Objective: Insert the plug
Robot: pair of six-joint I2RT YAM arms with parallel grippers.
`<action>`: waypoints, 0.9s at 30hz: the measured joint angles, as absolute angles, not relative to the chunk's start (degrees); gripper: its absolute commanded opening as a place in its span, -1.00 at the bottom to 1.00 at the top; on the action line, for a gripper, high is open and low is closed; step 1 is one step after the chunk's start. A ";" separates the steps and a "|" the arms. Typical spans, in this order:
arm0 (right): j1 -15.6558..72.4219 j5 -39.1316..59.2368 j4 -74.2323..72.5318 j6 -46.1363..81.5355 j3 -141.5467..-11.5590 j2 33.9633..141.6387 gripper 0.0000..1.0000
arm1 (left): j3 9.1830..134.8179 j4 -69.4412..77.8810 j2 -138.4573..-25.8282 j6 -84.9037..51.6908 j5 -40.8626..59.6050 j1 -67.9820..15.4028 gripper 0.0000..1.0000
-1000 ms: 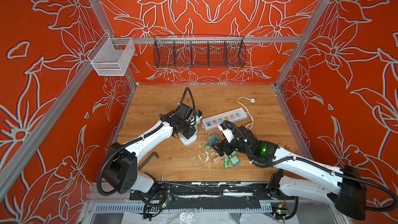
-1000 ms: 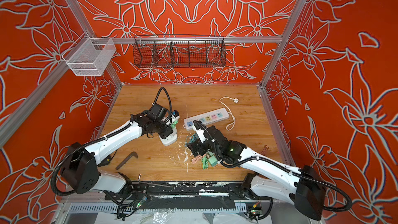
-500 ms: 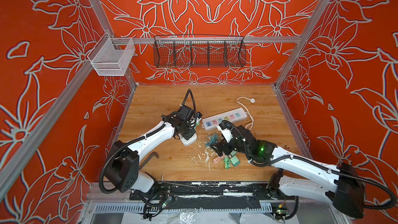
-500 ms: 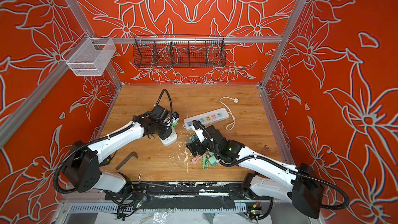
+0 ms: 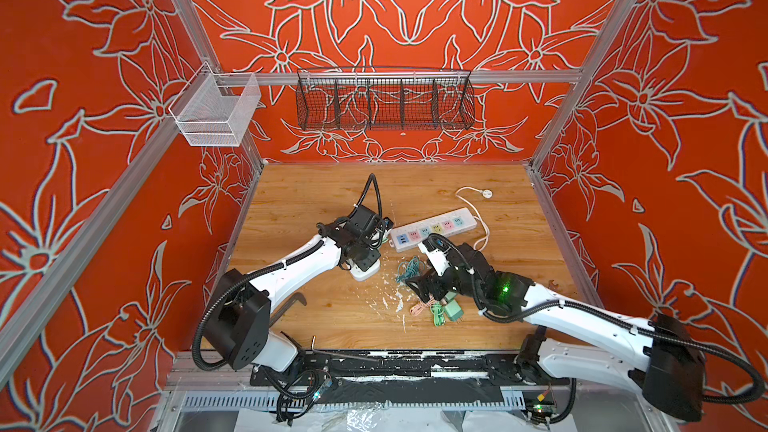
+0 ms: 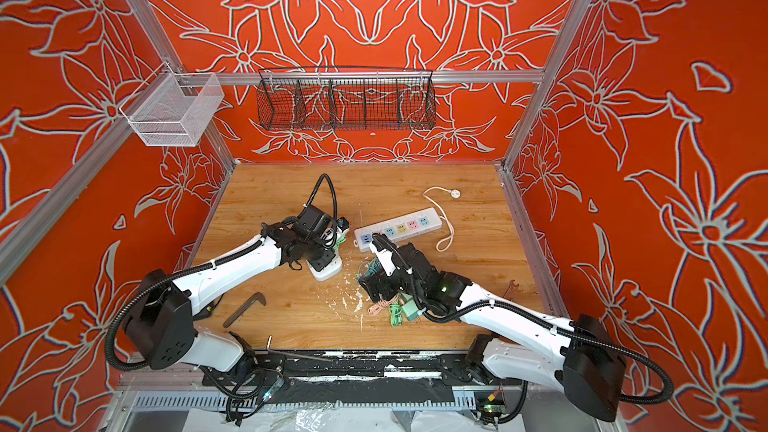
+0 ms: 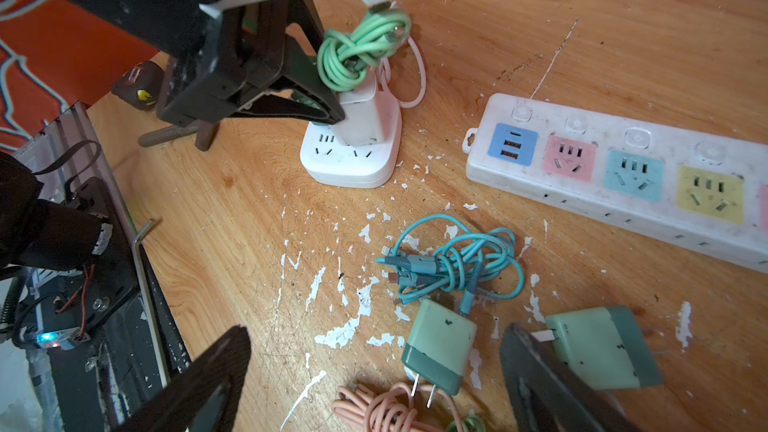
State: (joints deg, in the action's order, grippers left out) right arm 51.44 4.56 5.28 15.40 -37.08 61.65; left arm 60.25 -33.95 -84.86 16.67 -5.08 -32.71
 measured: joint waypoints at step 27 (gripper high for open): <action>51.44 5.19 4.03 14.81 -36.80 61.49 0.93 | 59.55 -32.73 -84.97 10.15 -8.08 -34.33 -1.00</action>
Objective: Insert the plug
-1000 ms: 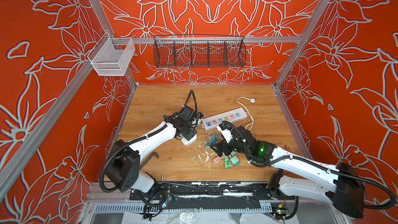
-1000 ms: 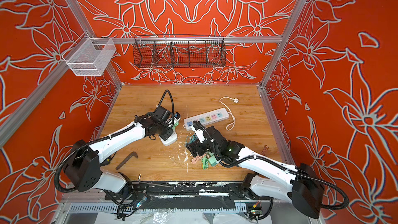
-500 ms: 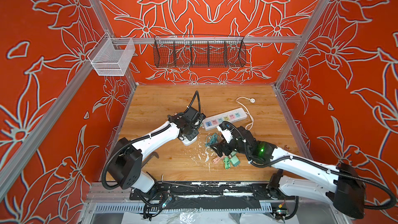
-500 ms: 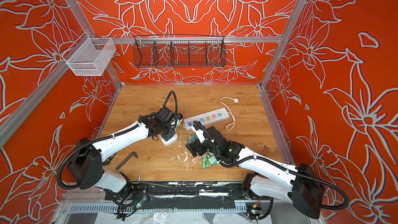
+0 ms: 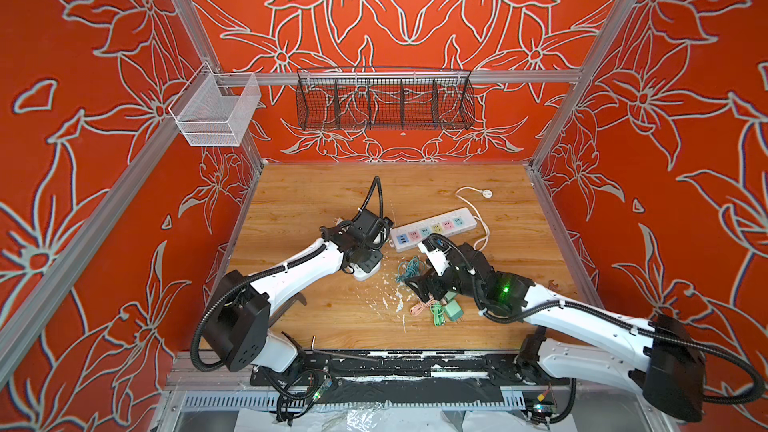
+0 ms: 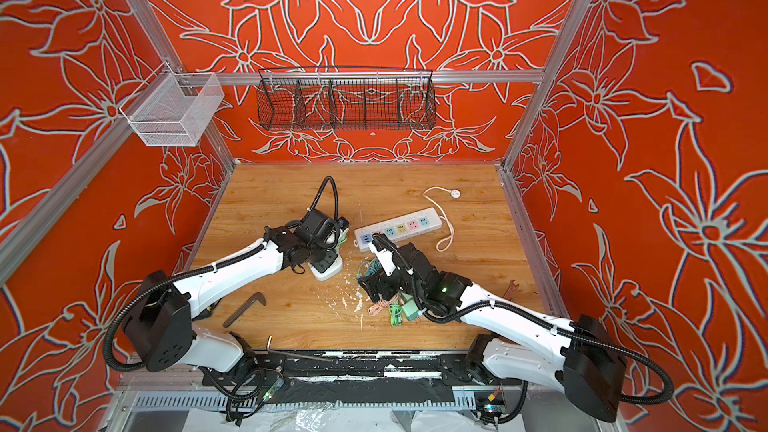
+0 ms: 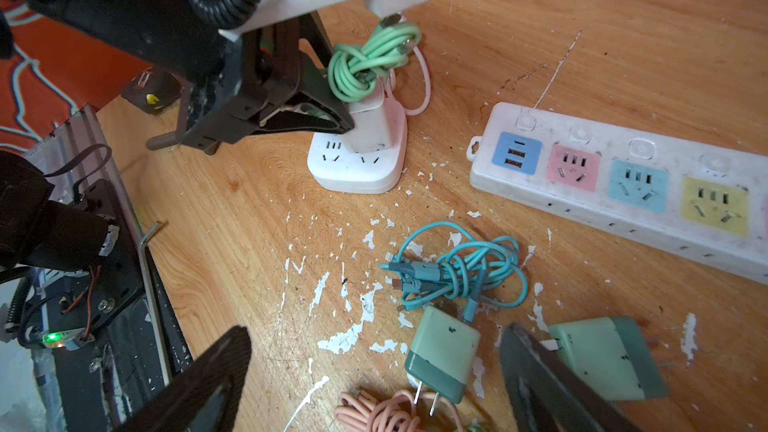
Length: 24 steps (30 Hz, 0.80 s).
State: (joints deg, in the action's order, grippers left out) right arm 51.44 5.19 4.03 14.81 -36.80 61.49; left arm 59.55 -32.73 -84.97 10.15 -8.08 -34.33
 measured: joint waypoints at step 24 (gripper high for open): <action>51.44 6.59 2.00 14.15 -35.55 61.06 0.92 | 58.50 -28.64 -86.43 15.68 -10.68 -33.30 -1.00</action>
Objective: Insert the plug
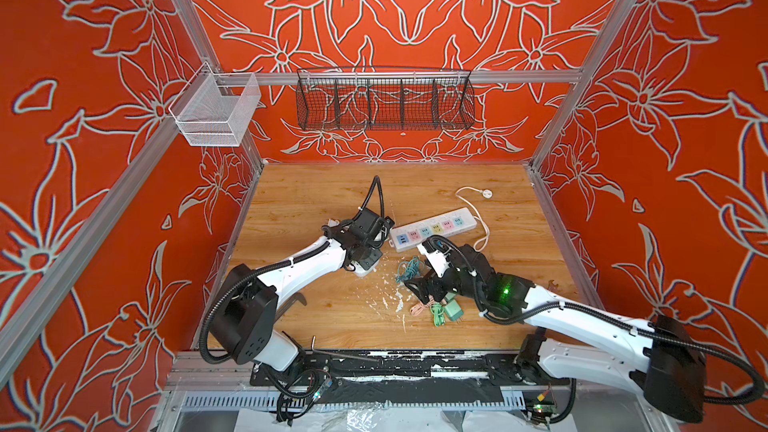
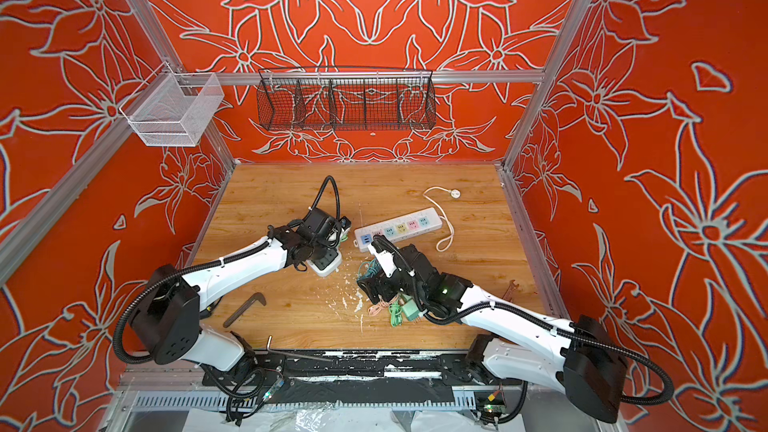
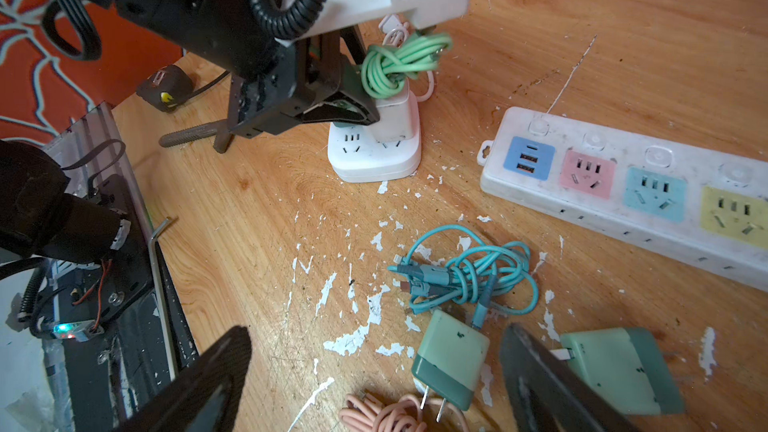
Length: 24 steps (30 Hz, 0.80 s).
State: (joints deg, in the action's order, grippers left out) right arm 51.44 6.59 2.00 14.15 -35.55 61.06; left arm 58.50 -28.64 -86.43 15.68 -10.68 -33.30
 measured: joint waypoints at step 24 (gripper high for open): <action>51.44 8.05 0.78 13.52 -37.30 67.26 0.91 | 63.81 -33.85 -90.54 9.93 -2.68 -27.75 -1.00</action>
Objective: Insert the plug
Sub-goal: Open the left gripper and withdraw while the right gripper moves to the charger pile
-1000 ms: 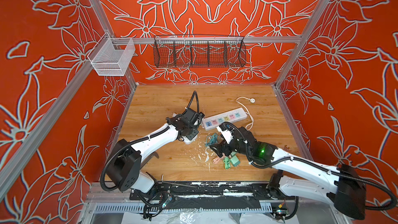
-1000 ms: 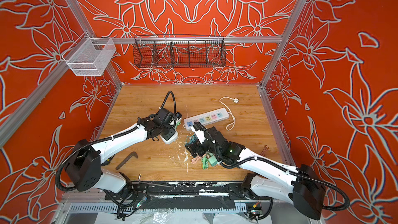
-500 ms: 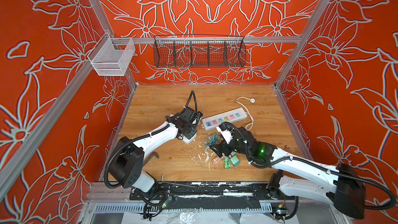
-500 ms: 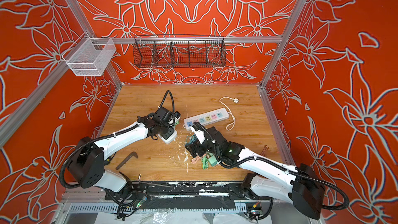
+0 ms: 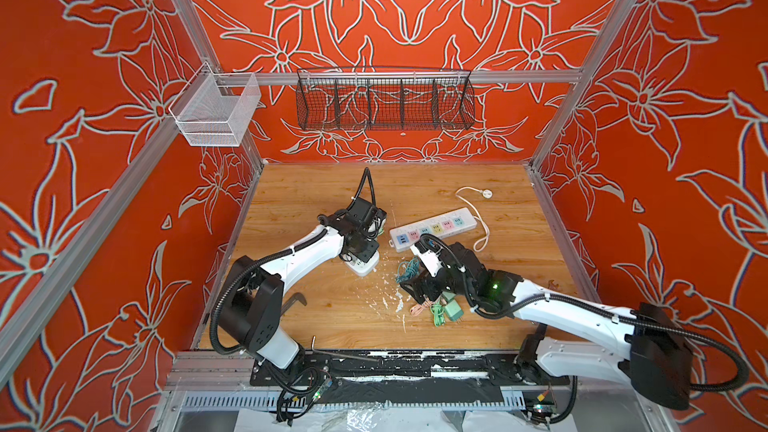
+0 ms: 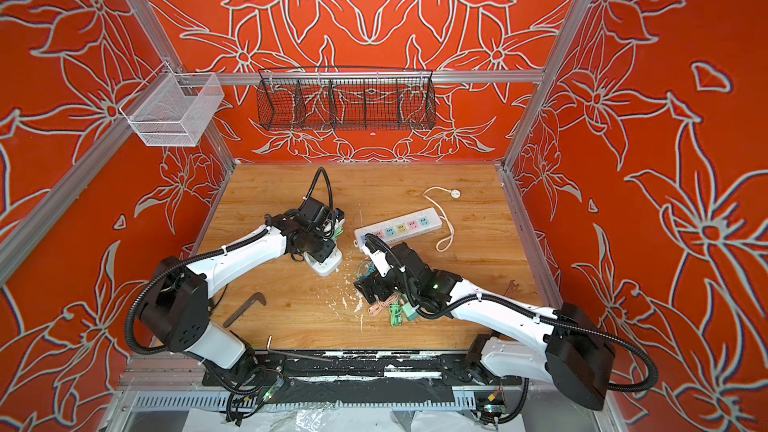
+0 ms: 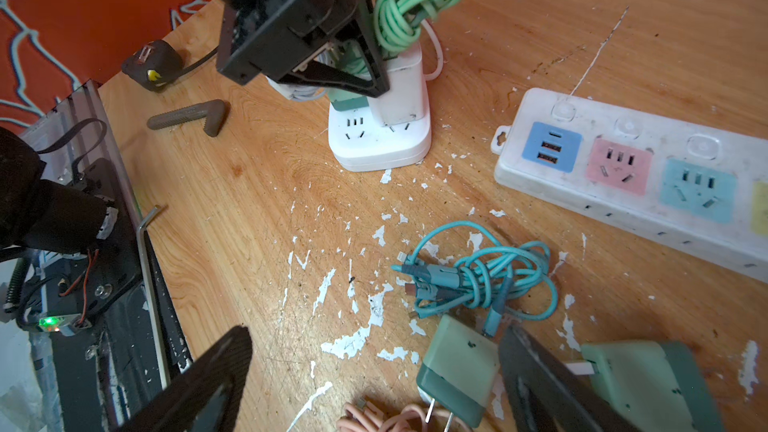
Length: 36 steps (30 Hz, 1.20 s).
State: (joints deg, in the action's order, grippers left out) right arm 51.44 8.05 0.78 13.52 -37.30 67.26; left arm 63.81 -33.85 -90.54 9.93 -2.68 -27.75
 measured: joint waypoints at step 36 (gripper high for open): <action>51.44 4.19 7.05 15.09 -40.62 67.55 0.89 | 63.86 -34.87 -81.60 7.64 0.54 -26.70 0.76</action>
State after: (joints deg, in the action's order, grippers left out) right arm 51.44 4.19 7.05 15.09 -40.62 67.55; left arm 63.86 -34.87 -81.60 7.64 0.54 -26.70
